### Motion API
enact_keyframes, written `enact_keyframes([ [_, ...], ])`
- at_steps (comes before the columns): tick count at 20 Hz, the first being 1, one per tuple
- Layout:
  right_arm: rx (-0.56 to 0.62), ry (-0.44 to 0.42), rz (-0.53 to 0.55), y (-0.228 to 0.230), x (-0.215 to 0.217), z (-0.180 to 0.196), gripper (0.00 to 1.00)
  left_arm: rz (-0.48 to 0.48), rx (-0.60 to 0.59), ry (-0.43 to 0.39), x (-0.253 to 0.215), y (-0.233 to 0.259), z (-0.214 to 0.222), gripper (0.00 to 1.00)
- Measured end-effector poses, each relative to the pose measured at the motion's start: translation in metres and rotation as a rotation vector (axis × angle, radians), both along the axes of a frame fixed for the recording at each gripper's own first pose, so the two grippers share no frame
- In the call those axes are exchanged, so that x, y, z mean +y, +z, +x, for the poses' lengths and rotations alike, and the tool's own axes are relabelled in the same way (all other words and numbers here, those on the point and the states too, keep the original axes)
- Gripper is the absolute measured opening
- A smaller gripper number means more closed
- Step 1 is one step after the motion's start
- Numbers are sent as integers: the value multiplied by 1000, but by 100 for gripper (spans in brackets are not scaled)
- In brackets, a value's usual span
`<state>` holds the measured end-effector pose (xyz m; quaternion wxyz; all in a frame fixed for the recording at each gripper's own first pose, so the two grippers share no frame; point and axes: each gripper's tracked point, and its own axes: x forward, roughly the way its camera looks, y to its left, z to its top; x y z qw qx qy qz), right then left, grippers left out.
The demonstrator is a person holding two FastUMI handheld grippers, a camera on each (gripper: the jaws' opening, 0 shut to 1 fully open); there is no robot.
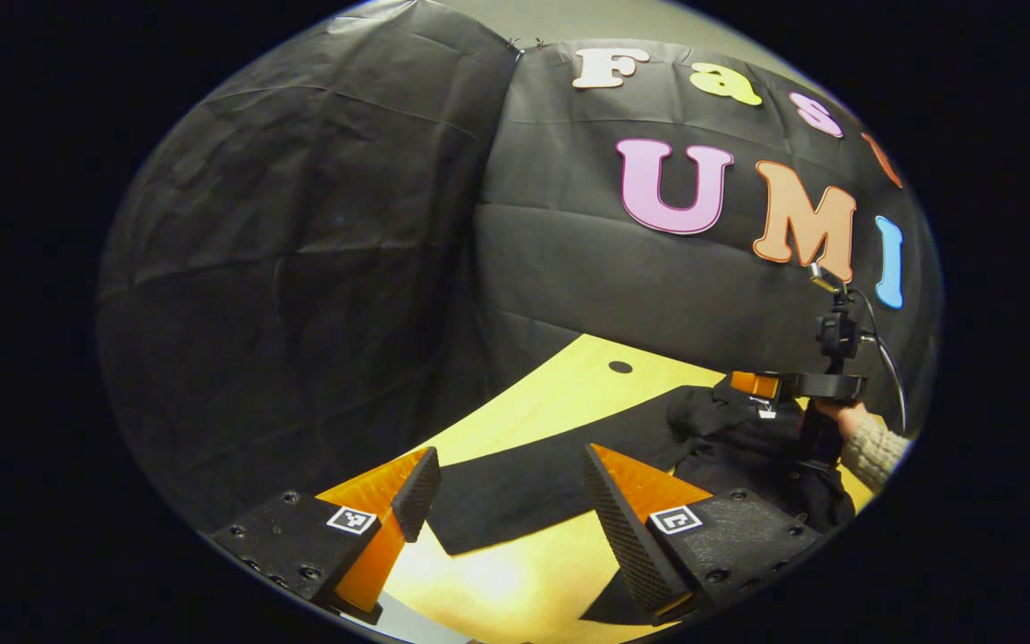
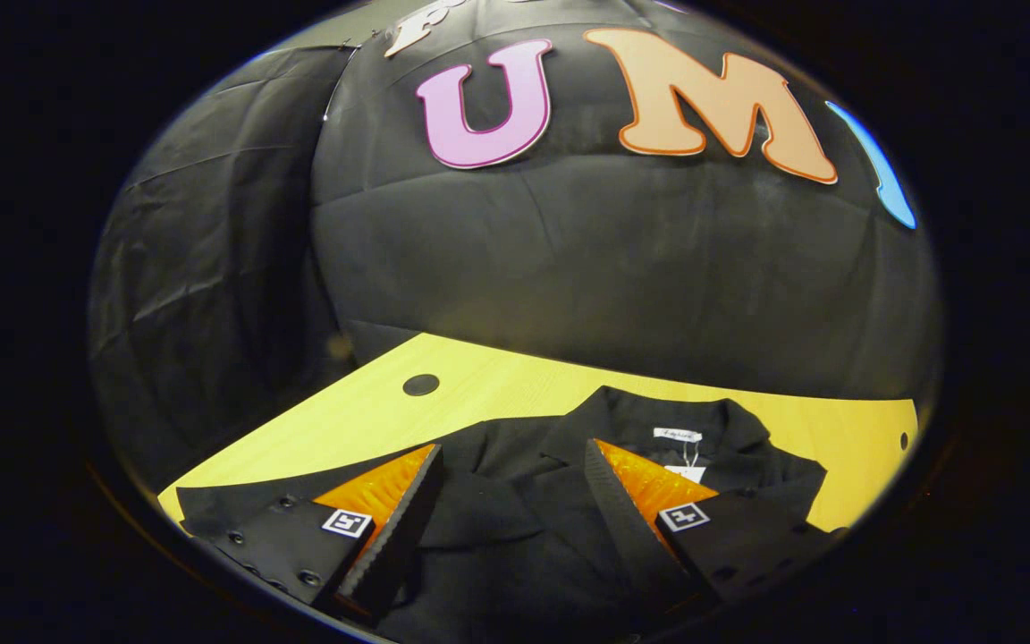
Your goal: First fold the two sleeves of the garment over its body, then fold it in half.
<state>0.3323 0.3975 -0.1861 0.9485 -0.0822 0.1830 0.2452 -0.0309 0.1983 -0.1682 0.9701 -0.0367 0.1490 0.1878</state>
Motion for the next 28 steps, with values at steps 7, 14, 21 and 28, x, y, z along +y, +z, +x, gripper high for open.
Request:
enact_keyframes([
  [7, -80, -61, 105, 62, -65, -32, 100, -42, 91, -3, 22, -57, 17, 95],
  [14, -182, -141, 175, 125, -159, -75, 100, -36, 212, 7, 32, -106, 12, 95],
  [21, -273, -275, 99, 163, -270, -119, 100, -77, 281, 64, 36, -133, 0, 95],
  [28, -284, -357, 81, 176, -324, -151, 100, -2, 326, 49, 41, -141, -2, 94],
])
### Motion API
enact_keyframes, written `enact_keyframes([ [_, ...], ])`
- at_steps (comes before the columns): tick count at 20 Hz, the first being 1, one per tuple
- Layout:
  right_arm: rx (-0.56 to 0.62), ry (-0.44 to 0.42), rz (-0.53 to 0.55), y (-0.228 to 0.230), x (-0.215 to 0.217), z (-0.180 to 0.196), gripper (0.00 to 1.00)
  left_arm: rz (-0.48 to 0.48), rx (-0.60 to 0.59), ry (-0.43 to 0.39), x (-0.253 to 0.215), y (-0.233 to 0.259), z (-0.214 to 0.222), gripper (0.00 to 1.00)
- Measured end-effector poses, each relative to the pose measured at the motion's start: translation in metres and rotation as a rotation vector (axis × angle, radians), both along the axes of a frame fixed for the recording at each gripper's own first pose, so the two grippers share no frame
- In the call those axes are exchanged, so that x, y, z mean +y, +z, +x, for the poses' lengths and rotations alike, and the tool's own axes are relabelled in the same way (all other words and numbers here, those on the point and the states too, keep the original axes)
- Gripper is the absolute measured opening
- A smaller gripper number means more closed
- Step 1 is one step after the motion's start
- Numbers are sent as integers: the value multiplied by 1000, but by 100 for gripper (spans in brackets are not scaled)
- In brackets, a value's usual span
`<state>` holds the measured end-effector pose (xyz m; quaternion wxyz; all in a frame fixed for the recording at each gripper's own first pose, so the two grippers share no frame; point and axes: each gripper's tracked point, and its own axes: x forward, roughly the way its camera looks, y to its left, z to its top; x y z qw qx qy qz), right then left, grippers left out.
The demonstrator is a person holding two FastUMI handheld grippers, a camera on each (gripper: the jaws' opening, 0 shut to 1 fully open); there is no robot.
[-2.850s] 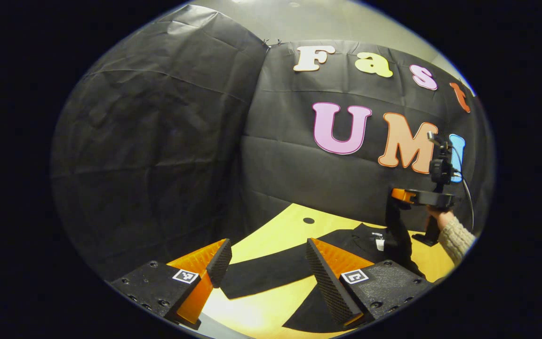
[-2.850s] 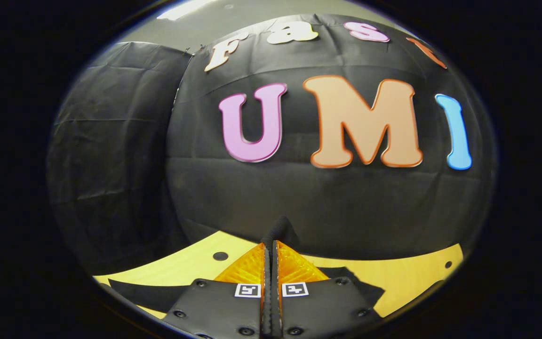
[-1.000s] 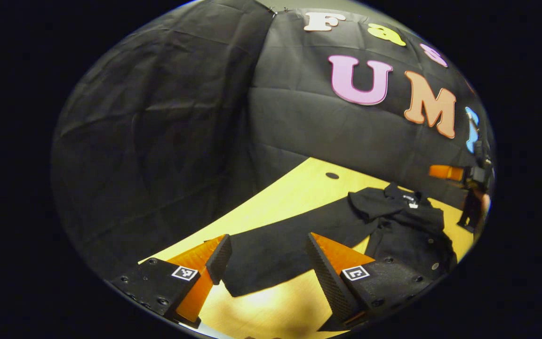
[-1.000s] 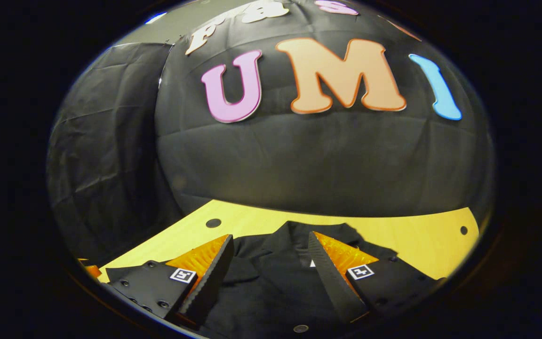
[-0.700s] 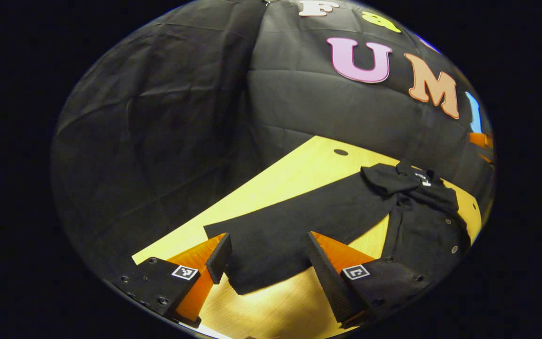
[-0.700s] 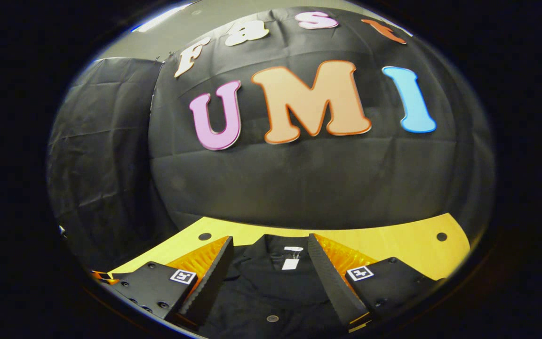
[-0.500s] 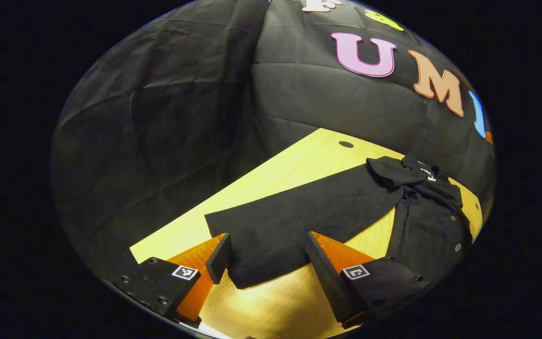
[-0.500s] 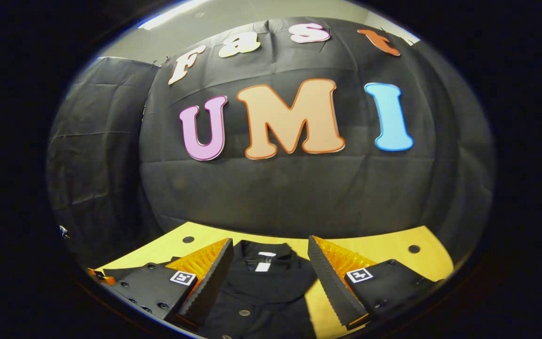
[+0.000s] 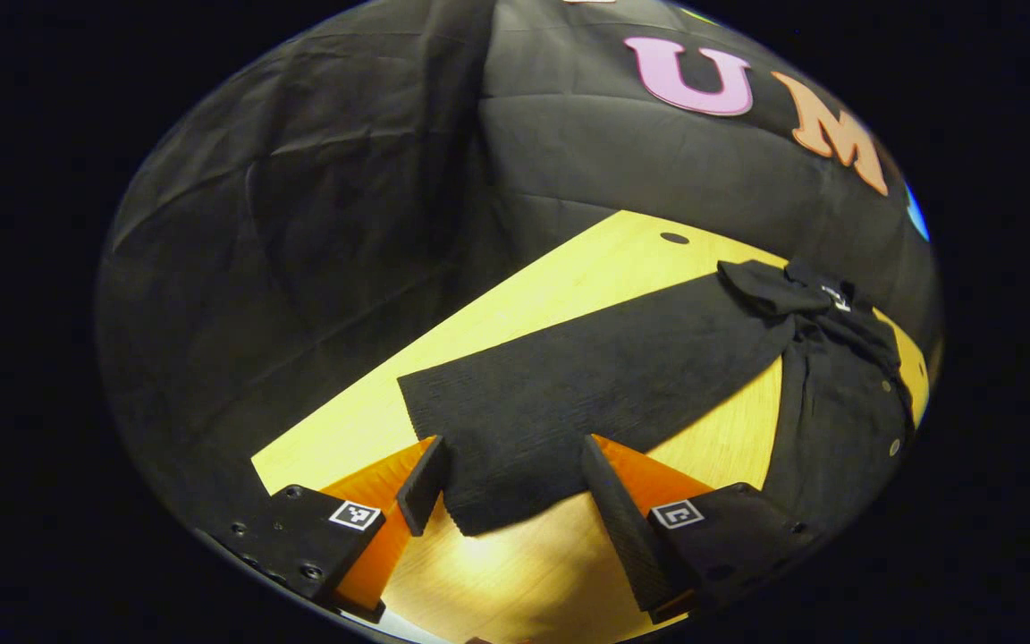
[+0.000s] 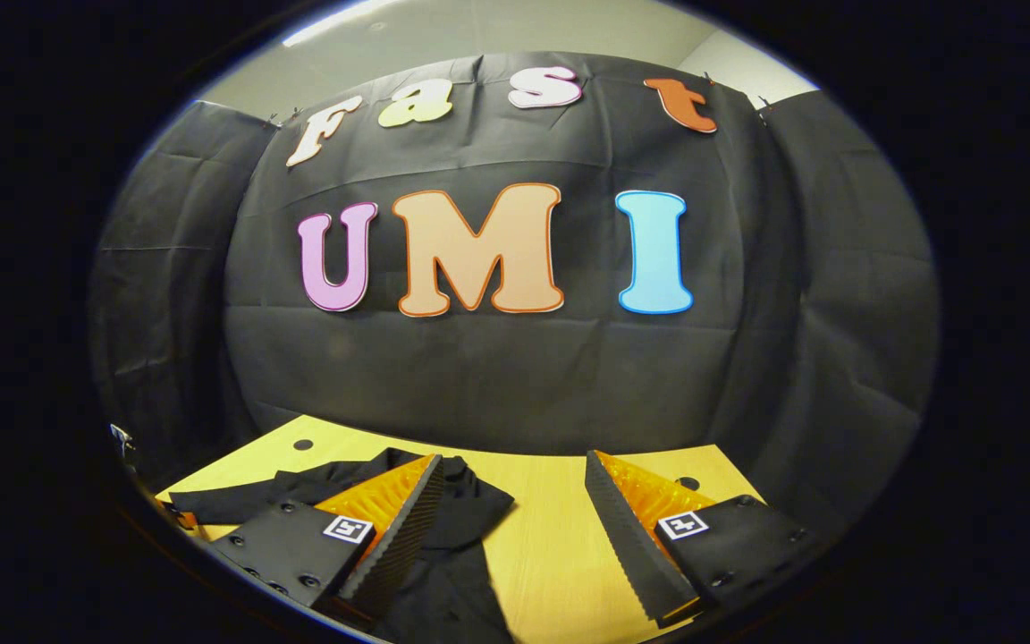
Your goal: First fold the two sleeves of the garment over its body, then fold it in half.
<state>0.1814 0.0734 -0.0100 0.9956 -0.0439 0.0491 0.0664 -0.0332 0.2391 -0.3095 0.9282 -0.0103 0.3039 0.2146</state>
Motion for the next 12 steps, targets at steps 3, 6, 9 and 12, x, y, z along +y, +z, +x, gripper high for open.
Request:
enact_keyframes([
  [3, 9, -10, -18, -3, -9, -12, 99, -21, -22, 30, 0, 0, 0, 95],
  [6, 24, -16, -4, -4, -17, -25, 99, -19, -18, 42, -5, -2, 0, 82],
  [9, 30, -31, 21, -4, -27, -40, 99, -30, -3, 33, -13, -1, 0, 53],
  [12, 24, -46, 31, -4, -37, -53, 99, -53, 24, 29, -18, -2, 1, 22],
])
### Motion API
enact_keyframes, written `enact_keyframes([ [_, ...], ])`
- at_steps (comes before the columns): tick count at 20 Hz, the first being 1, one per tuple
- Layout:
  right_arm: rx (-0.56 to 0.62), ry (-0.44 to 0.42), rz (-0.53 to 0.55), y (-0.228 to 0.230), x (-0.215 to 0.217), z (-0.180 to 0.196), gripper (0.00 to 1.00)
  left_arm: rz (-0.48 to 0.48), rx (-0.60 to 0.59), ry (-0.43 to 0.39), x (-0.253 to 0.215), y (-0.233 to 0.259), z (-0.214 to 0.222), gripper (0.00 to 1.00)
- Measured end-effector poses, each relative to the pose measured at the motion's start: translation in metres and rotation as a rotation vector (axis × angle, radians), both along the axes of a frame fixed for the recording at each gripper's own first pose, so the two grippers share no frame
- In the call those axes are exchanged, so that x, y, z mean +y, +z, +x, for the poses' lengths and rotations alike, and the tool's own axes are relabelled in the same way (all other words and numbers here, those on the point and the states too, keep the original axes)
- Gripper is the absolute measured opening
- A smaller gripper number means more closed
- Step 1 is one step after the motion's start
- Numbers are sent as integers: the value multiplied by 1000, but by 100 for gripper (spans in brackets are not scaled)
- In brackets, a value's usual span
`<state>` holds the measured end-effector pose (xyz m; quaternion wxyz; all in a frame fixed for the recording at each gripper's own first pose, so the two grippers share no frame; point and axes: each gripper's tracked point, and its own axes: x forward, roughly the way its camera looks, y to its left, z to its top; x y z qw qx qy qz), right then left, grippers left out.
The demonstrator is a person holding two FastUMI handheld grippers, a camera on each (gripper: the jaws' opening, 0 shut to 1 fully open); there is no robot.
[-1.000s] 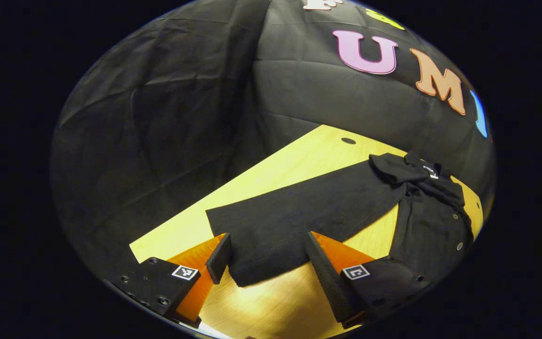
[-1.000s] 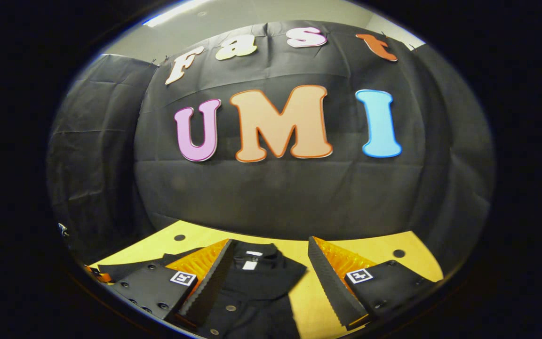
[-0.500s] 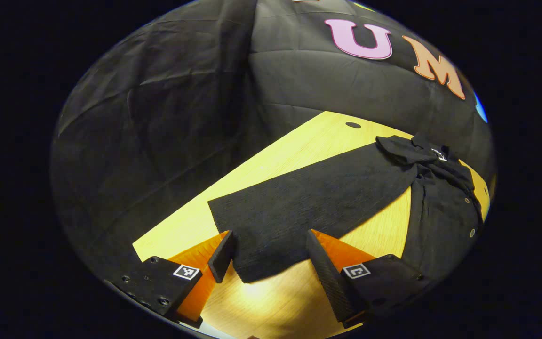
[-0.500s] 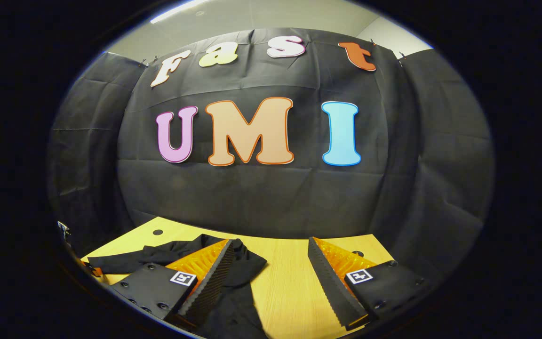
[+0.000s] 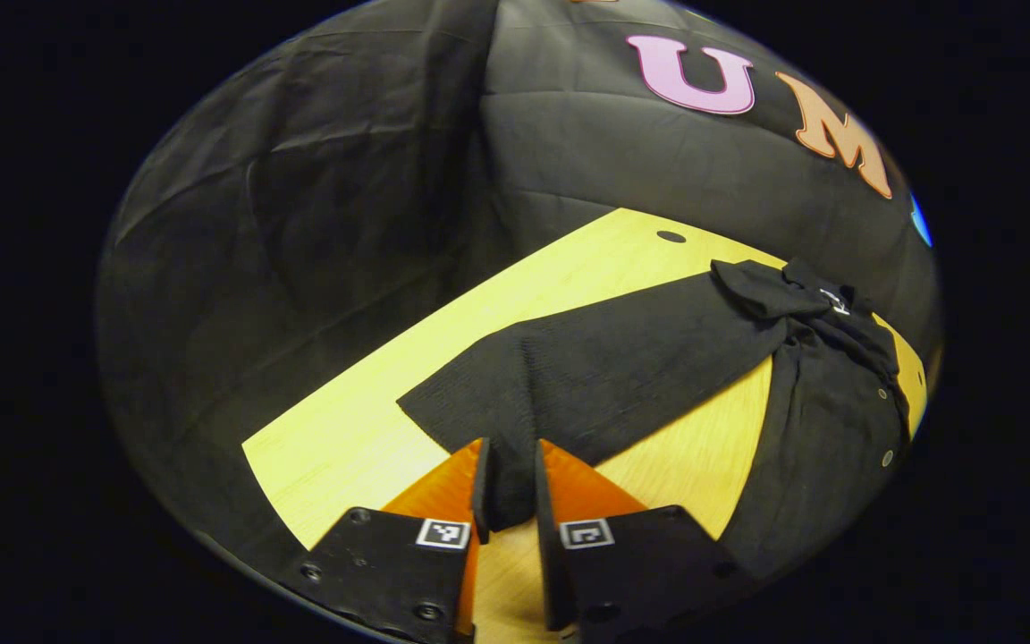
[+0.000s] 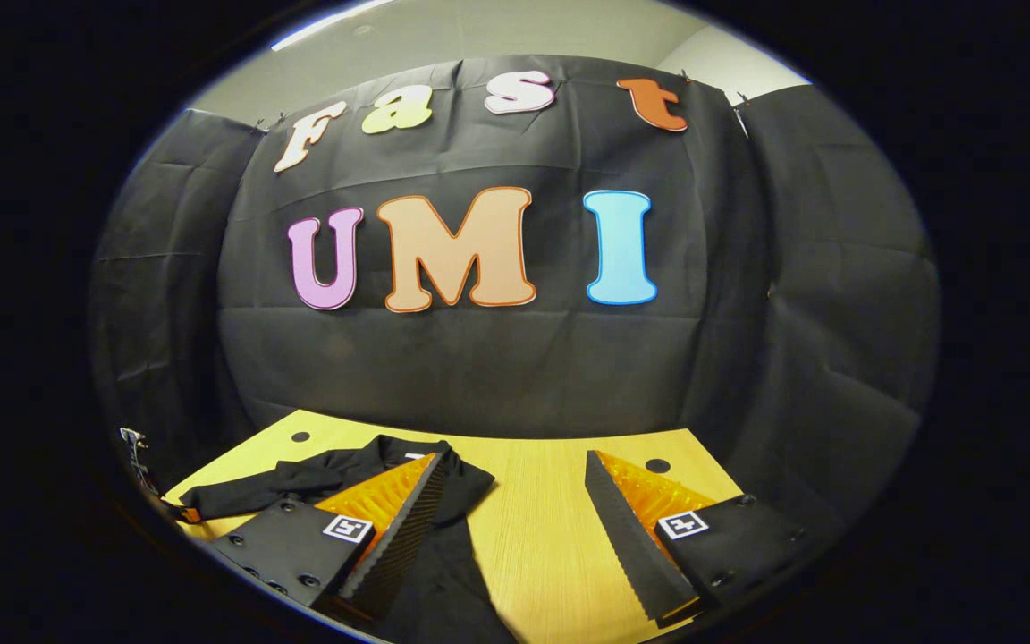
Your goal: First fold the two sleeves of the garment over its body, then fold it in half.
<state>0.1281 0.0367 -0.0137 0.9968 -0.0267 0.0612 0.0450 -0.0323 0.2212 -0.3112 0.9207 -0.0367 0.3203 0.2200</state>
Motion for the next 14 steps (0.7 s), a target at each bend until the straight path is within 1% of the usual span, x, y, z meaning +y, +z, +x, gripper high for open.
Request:
enact_keyframes([
  [1, 3, -11, -1, -1, -4, -3, 99, -2, 8, 7, 1, 0, 0, 12],
  [3, 11, -30, 5, -5, -10, -11, 100, -12, 4, 22, 1, 2, 1, 4],
  [4, 10, -37, 11, -4, -14, -15, 99, -22, 1, 29, 1, 2, 1, 1],
  [7, 11, -68, 28, -5, -28, -22, 99, -60, 8, 45, -1, 3, 1, 0],
  [10, 22, -93, 58, -8, -42, -25, 100, -73, 18, 52, -3, 11, 3, 0],
  [14, 40, -112, 77, -11, -59, -27, 99, -76, -52, 44, -21, 46, 23, 0],
])
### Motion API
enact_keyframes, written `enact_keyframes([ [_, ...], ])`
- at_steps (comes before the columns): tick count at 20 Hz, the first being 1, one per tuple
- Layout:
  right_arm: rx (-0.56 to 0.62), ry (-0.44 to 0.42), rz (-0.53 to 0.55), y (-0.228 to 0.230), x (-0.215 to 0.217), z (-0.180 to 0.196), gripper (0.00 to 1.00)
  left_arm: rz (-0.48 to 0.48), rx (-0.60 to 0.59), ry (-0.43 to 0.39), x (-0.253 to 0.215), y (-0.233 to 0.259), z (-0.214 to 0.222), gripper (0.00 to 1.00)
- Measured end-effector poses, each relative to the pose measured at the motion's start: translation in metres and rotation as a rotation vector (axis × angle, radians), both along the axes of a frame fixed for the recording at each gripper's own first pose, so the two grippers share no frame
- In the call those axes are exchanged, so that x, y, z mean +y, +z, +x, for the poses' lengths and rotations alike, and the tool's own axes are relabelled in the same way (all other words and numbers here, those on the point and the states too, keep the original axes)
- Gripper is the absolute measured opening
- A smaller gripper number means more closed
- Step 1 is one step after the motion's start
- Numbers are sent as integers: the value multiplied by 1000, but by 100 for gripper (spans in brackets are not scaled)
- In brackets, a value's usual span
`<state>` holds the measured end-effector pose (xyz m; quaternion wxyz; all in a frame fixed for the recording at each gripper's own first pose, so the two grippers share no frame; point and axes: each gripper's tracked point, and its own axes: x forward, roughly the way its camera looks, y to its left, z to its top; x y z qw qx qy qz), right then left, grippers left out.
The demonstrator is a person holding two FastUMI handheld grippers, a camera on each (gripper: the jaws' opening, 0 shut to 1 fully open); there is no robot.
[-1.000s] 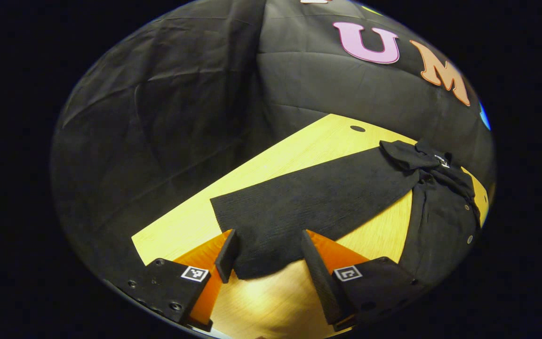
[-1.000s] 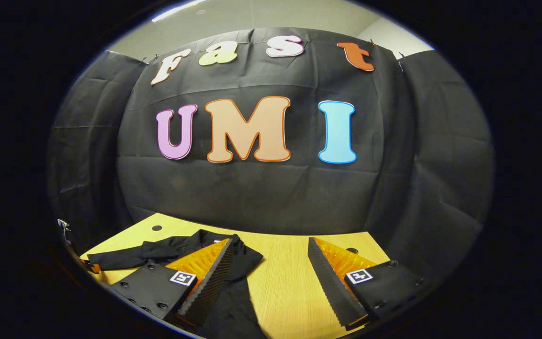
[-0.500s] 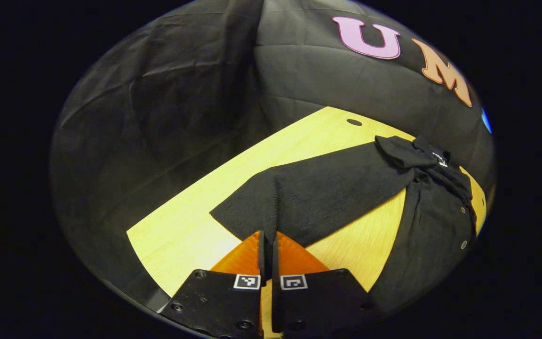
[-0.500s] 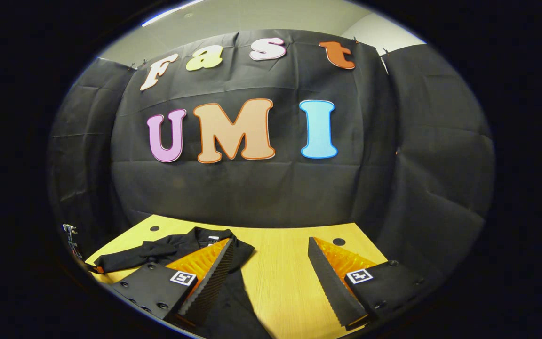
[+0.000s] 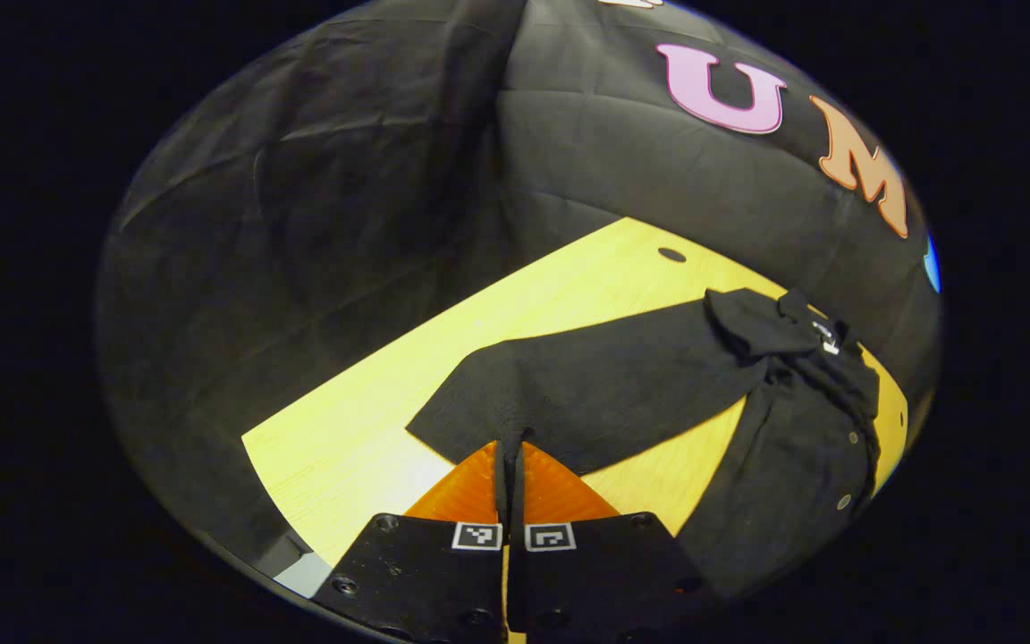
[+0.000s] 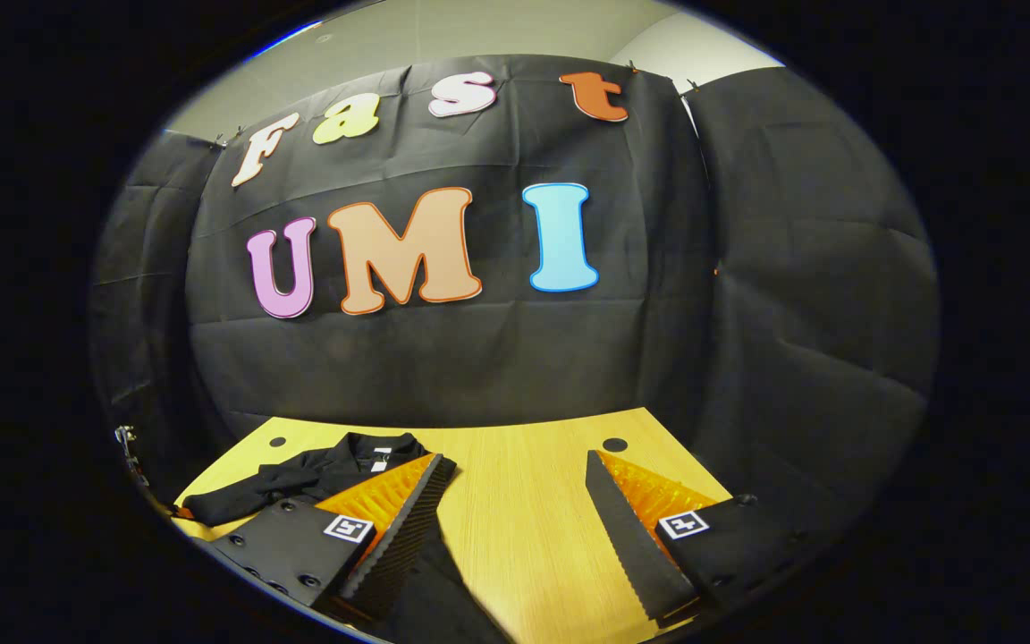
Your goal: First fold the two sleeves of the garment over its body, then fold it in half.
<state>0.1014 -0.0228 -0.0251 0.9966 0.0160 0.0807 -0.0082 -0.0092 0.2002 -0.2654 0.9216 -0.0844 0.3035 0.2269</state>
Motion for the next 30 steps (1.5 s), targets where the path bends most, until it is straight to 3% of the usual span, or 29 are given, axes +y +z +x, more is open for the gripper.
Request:
enact_keyframes([
  [6, 1, -21, 15, -2, -23, -10, 100, 22, -123, -101, -48, 71, 47, 0],
  [15, 35, -60, 33, -20, -59, -38, 100, 96, -310, -365, -167, 169, 144, 0],
  [21, 31, -73, 12, -19, -79, -54, 100, 106, -339, -549, -279, 178, 178, 0],
  [30, 70, -29, 110, -43, -77, -47, 98, 83, -314, -706, -400, 144, 206, 0],
])
